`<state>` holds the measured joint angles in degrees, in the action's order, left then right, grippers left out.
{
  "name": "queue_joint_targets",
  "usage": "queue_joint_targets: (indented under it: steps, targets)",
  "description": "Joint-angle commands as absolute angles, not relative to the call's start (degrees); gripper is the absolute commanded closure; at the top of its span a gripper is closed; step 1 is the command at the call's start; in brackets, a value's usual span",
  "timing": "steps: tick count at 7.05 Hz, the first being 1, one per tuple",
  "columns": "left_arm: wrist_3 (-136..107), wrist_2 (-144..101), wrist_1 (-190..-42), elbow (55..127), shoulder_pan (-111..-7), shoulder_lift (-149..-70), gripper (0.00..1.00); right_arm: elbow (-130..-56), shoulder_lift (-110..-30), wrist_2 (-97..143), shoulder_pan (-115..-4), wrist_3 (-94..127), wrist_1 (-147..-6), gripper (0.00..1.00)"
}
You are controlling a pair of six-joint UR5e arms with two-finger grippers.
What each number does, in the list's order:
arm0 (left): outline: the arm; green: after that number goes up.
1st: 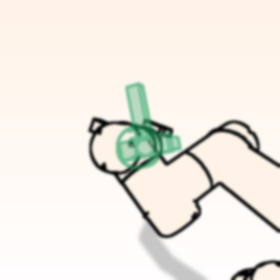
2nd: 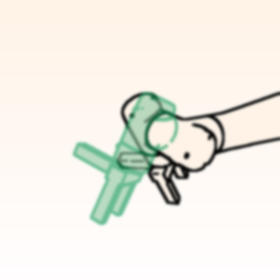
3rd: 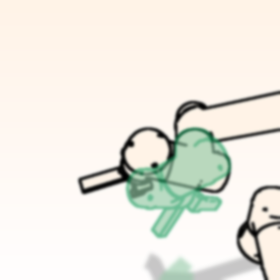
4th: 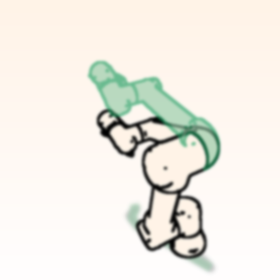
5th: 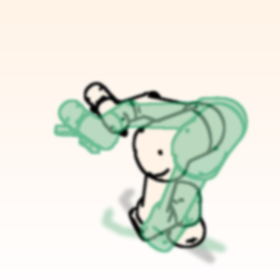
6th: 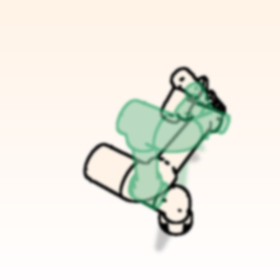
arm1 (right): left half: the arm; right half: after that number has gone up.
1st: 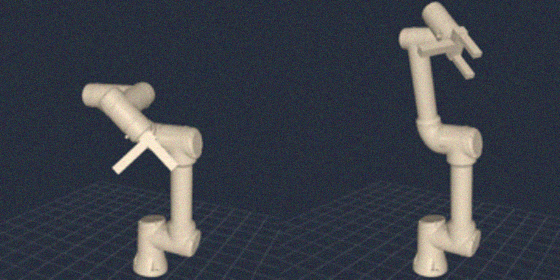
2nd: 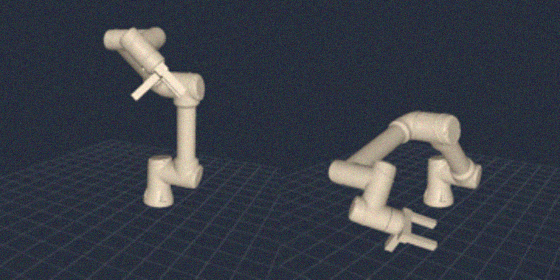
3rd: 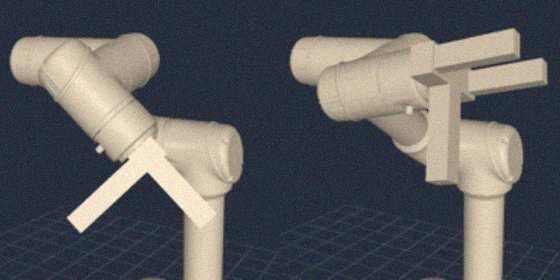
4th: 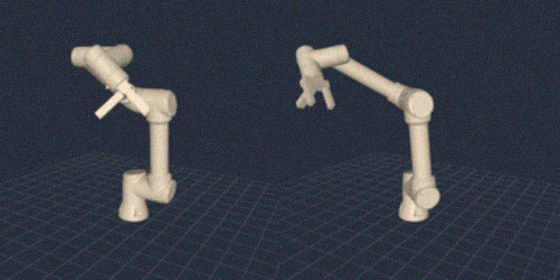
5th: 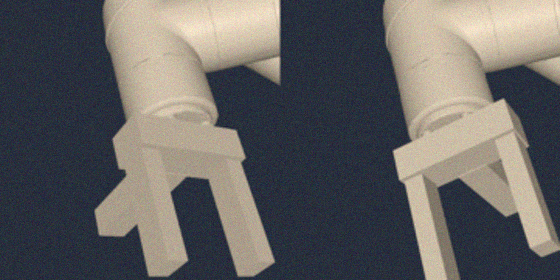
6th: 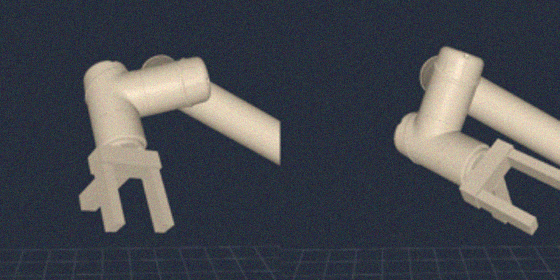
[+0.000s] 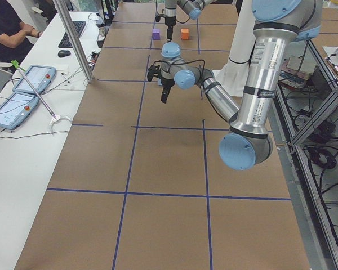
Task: Place blue block between orange and purple blocks
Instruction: 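Release the cube at center and withdraw the left gripper while the right arm approaches, then lower the right gripper onto the light blue cube and grasp it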
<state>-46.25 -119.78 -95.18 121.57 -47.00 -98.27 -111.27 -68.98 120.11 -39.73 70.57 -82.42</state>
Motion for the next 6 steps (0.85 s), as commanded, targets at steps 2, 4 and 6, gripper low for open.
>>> queue_joint_targets:
  steps: [2,4,6]
  targets:
    - [-39.9,-119.7,-95.4,122.5,-49.7,-92.6,0.00,-99.3,-50.3,110.4,-31.6,74.9,-93.4,0.01]
    - [-39.9,-119.2,-95.4,122.4,-49.7,-92.1,0.00,-94.8,-47.6,106.6,-29.5,74.9,-92.5,0.01]
    - [-39.9,-119.0,-95.4,122.4,-49.7,-92.0,0.00,-85.7,-42.7,105.6,-29.1,74.6,-87.7,0.02]
